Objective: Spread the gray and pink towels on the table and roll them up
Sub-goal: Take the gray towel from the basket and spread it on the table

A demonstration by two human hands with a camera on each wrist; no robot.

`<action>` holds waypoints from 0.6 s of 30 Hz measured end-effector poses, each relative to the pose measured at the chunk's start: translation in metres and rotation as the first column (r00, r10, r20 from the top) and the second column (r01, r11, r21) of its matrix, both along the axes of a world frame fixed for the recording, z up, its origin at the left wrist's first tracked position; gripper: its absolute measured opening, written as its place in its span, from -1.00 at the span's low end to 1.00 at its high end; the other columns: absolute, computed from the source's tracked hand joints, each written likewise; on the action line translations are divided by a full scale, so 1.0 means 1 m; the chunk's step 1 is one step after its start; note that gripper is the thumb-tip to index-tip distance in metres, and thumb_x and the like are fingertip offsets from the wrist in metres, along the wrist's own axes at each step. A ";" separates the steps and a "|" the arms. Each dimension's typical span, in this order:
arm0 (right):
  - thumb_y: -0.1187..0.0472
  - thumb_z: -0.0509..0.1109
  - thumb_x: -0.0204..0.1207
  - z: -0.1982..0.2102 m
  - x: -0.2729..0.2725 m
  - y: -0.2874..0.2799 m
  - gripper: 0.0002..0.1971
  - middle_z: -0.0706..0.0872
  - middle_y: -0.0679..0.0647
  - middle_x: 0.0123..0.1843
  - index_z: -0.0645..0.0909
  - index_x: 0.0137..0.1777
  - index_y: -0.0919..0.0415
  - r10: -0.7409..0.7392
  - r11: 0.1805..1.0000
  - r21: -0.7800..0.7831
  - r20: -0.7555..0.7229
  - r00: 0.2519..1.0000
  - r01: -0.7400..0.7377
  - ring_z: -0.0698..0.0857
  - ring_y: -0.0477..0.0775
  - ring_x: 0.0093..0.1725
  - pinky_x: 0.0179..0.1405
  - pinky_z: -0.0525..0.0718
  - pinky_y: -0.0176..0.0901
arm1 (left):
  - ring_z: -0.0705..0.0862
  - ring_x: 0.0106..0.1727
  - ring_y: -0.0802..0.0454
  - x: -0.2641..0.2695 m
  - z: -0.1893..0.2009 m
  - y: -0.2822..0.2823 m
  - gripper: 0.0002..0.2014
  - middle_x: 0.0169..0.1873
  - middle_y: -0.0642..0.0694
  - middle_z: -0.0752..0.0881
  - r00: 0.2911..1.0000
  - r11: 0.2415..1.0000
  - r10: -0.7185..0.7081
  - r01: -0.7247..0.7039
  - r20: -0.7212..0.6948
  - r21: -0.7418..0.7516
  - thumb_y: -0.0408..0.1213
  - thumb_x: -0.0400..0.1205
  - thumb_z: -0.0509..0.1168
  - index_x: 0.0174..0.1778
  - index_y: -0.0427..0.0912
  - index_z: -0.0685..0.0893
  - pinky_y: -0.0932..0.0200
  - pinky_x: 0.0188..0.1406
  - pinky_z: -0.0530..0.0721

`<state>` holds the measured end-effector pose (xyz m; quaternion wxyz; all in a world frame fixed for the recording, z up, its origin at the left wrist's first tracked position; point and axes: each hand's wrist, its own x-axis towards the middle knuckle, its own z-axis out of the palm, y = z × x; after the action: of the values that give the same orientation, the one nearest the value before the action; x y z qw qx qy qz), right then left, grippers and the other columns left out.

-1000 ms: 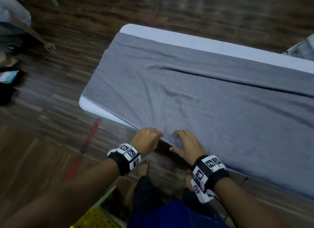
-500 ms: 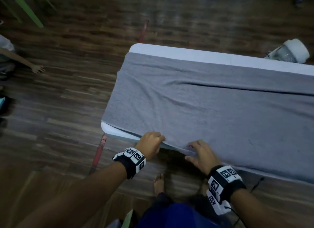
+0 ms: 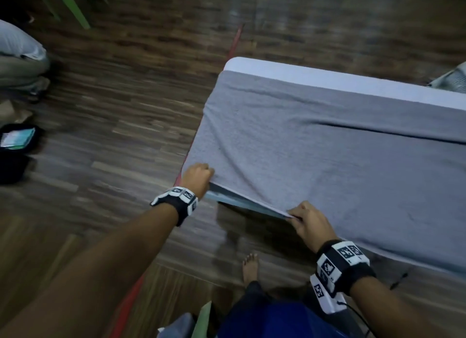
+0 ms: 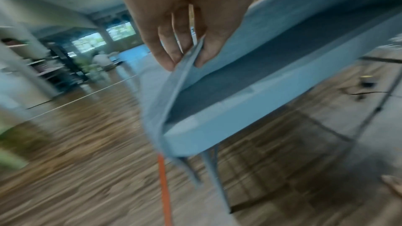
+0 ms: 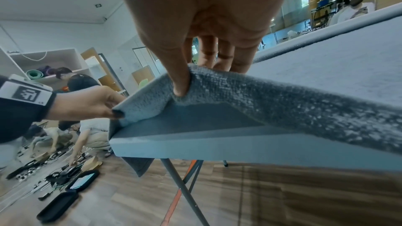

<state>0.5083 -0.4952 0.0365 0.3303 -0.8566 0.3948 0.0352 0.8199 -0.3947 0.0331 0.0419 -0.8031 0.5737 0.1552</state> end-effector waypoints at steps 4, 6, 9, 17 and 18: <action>0.14 0.38 0.56 -0.001 0.004 0.005 -0.84 0.52 -0.09 -0.08 0.68 0.11 0.05 0.038 0.999 0.041 -0.088 0.995 -0.034 0.63 0.07 0.01 -0.02 0.54 -0.14 | 0.60 -0.20 -0.31 0.036 -0.003 0.040 -0.76 -0.25 -0.32 0.59 0.997 0.985 0.073 -0.067 0.033 -0.159 -0.63 0.18 0.44 -0.28 -0.37 0.71 -0.12 -0.39 0.64; 0.15 0.39 0.54 -0.002 0.004 0.008 -0.87 0.55 -0.09 -0.06 0.61 0.06 0.02 0.039 0.999 0.037 -0.131 0.991 -0.034 0.62 0.06 0.00 -0.06 0.51 -0.16 | 0.59 -0.16 -0.29 0.036 -0.002 0.058 -0.73 -0.20 -0.30 0.60 0.991 0.957 0.135 -0.130 0.002 -0.260 -0.66 0.22 0.42 -0.19 -0.36 0.69 -0.11 -0.42 0.64; 0.19 0.39 0.52 -0.004 0.000 0.013 -0.88 0.53 -0.11 -0.09 0.53 -0.05 -0.04 0.086 0.996 0.047 -0.145 0.986 -0.080 0.57 0.00 -0.05 -0.12 0.42 -0.22 | 0.59 -0.22 -0.27 0.030 -0.006 0.079 -0.68 -0.23 -0.29 0.61 0.988 0.931 0.151 -0.151 -0.024 -0.332 -0.71 0.22 0.40 -0.17 -0.34 0.65 -0.07 -0.40 0.60; 0.13 0.41 0.54 -0.013 -0.021 0.007 -0.73 0.58 -0.17 0.09 0.61 0.23 -0.04 0.131 0.974 0.210 -0.220 0.967 -0.084 0.58 -0.13 0.10 0.17 0.50 -0.28 | 0.57 0.17 -0.17 0.016 -0.029 0.093 -0.71 0.15 -0.16 0.62 0.980 0.965 0.162 -0.182 0.113 0.187 -0.27 0.51 0.39 0.15 -0.13 0.66 -0.05 0.13 0.56; 0.11 0.43 0.53 -0.014 -0.032 0.003 -0.72 0.59 -0.15 0.09 0.62 0.23 -0.05 0.095 0.969 0.246 -0.257 0.962 -0.030 0.60 -0.12 0.08 0.21 0.53 -0.25 | 0.54 0.28 -0.15 0.010 -0.036 0.097 -0.67 0.26 -0.13 0.58 0.981 0.924 0.160 -0.187 0.105 0.335 -0.15 0.56 0.33 0.25 -0.07 0.61 -0.03 0.25 0.50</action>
<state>0.4762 -0.4920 0.0224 0.3738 -0.8101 0.4009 0.2082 0.8294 -0.2981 -0.0033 0.1890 -0.8365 0.4625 0.2253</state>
